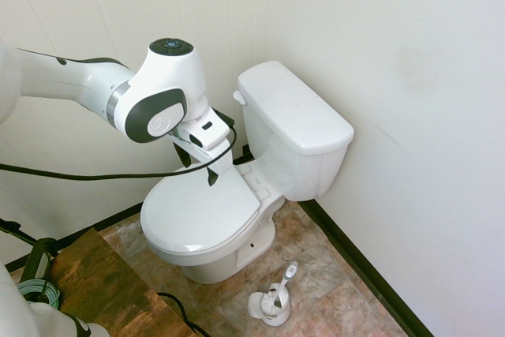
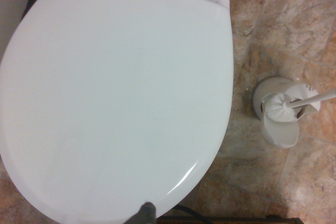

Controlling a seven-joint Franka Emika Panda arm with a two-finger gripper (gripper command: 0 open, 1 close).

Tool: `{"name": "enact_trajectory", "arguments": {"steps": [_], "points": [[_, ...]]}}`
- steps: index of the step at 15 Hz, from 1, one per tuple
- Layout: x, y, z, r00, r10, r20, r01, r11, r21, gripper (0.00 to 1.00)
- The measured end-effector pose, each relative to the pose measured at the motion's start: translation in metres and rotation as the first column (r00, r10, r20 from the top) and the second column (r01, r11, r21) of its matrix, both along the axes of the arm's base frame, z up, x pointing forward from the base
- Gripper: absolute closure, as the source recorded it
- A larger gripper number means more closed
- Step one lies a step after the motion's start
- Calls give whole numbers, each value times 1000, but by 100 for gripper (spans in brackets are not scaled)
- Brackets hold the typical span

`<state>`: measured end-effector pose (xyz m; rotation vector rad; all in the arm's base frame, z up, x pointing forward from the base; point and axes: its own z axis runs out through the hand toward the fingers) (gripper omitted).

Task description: Flush the toilet

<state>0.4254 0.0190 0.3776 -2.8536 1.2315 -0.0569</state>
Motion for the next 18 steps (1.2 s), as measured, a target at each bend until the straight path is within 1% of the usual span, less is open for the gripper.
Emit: {"name": "enact_trajectory", "arguments": {"steps": [3, 5, 8, 13, 15, 18], "points": [[7, 1, 0, 1000, -7, 1, 7, 1000, 2, 0], [31, 6, 8, 1000, 5, 19, -5, 1000, 5, 0], [89, 31, 22, 997, 59, 41, -60, 998, 14, 0], [177, 99, 35, 983, 169, 79, -171, 985, 27, 0], [209, 120, 23, 977, 194, 90, -197, 980, 25, 0], [256, 140, -9, 973, 208, 100, -211, 977, 19, 0]]}}
